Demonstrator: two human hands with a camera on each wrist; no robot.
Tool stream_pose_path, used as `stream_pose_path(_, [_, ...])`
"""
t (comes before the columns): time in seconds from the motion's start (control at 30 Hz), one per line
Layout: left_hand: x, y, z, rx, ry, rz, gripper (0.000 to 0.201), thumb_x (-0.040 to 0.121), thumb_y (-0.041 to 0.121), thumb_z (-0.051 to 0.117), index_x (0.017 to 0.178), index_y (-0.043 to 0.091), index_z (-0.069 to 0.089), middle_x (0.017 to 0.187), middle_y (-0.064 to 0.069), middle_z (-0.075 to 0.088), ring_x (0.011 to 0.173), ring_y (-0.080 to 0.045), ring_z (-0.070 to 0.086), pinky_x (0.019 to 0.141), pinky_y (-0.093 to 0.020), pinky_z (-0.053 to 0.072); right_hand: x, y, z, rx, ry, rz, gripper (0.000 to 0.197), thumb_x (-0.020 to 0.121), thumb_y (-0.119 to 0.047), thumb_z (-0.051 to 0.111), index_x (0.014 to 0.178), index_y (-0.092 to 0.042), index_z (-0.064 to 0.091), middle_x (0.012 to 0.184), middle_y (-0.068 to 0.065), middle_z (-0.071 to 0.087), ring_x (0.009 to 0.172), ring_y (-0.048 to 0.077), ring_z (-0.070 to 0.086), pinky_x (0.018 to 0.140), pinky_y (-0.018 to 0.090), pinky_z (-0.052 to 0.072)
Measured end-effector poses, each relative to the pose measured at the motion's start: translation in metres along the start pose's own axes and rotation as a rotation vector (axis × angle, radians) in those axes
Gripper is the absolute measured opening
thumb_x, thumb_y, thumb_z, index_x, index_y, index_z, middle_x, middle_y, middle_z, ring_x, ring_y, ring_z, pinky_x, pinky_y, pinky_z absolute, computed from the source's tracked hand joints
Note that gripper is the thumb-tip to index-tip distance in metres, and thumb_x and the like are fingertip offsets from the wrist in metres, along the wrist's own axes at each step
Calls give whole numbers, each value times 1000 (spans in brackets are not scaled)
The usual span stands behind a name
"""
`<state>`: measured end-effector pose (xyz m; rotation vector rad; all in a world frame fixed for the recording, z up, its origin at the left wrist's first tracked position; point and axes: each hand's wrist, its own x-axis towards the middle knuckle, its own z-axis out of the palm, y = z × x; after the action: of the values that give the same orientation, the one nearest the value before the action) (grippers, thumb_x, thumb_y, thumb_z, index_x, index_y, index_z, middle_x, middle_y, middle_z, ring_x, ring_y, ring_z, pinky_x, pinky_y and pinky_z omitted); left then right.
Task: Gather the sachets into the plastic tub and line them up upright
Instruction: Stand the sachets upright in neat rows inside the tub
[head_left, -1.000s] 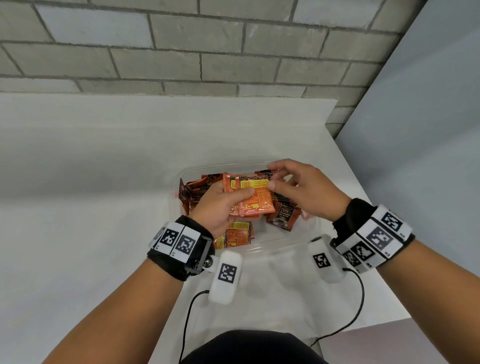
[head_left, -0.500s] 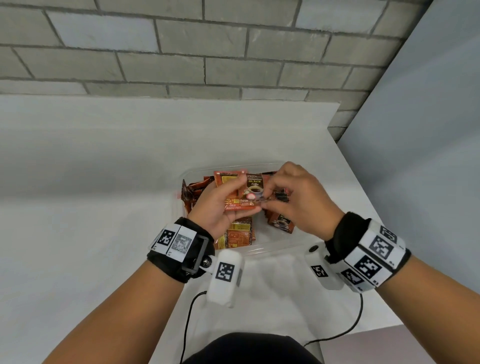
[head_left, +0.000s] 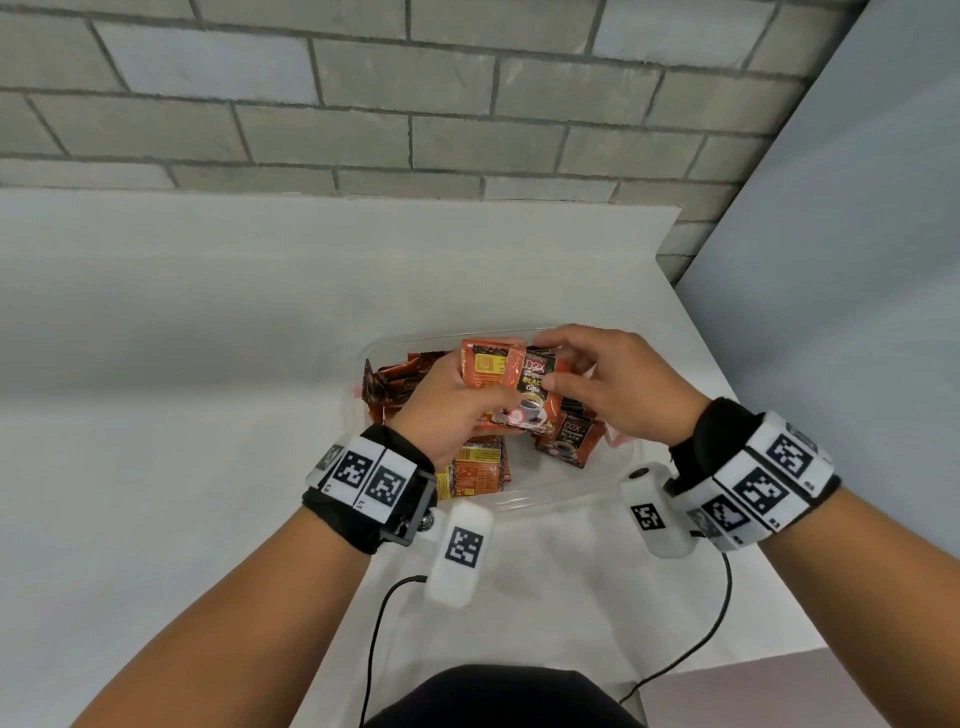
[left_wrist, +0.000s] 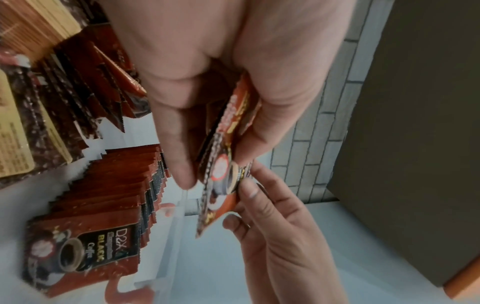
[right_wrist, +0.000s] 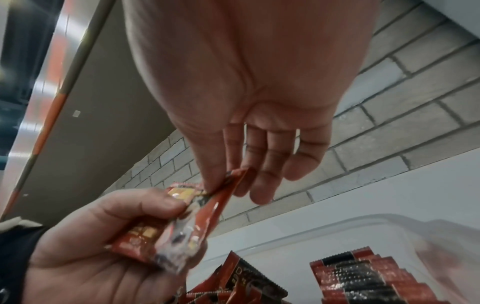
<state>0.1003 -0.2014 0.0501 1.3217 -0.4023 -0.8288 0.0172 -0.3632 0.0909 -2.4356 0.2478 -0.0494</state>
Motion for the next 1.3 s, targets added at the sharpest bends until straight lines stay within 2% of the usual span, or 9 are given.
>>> stream_pose_path(0.13, [6,-2,-2,-12,137,-15,28,88,14,65,115,17,58,97,-7,67,83,-23,67,84,-40,56,-6,8,-8,-71,-114,93,13,87,-15,66,98,-22,63,82,-7,62,74,8,59,54,15,48])
stream_pose_path(0.2, [7,-3,-6,-43,162,-44,24,88,17,66,111,16,58,93,-6,65,81,-24,64,87,-45,54,-9,16,-3,-304,-210,123,9,87,-19,64,93,-24,59,85,-3,64,73,15,57,69,23,46])
stream_pose_path(0.3, [5,-3,-10,-68,166,-59,25,88,16,66,112,15,59,91,-7,64,80,-24,64,87,-46,53,-9,25,11,-624,-316,104,7,87,-23,58,87,-28,53,80,-9,57,76,15,49,88,31,29])
stream_pose_path(0.5, [1,-1,-12,-84,136,-63,27,88,13,65,113,9,58,94,-13,61,76,-22,63,84,-44,54,-3,35,23,-863,-342,60,13,87,-24,57,74,-23,56,80,-7,60,77,16,52,78,32,18])
stream_pose_path(0.63, [0,-1,-12,-90,128,-65,33,88,12,64,121,12,57,93,-11,61,75,-21,62,79,-38,55,-1,37,28,-1001,-337,39,24,87,-16,54,65,-21,45,69,-6,52,70,18,47,76,32,17])
stream_pose_path(0.87, [-2,-2,-11,-86,107,-71,34,89,11,63,122,11,56,90,-12,60,73,-20,61,71,-34,55,-3,37,30,-1054,-253,-77,14,91,-11,46,79,-18,52,75,-2,47,70,22,39,74,33,16])
stream_pose_path(1.0, [-3,-3,-10,-77,102,-69,36,89,11,62,124,9,55,92,-13,60,71,-19,61,69,-32,55,-3,40,30,-1074,-268,-66,13,92,-15,46,90,-17,59,85,0,59,71,22,39,74,32,16])
stream_pose_path(1.2, [-3,-4,-10,-78,106,-80,35,89,11,63,123,9,55,92,-13,61,73,-20,62,71,-34,55,-2,44,27,-1046,-251,-44,12,91,-21,51,84,-20,41,94,-2,63,74,20,40,74,31,16])
stream_pose_path(1.3, [-2,-5,-10,-70,108,-81,35,89,12,63,123,9,55,93,-13,61,73,-20,62,72,-34,55,-2,46,26,-1024,-249,-47,14,89,-29,56,89,-20,46,96,-3,63,77,20,47,74,31,17])
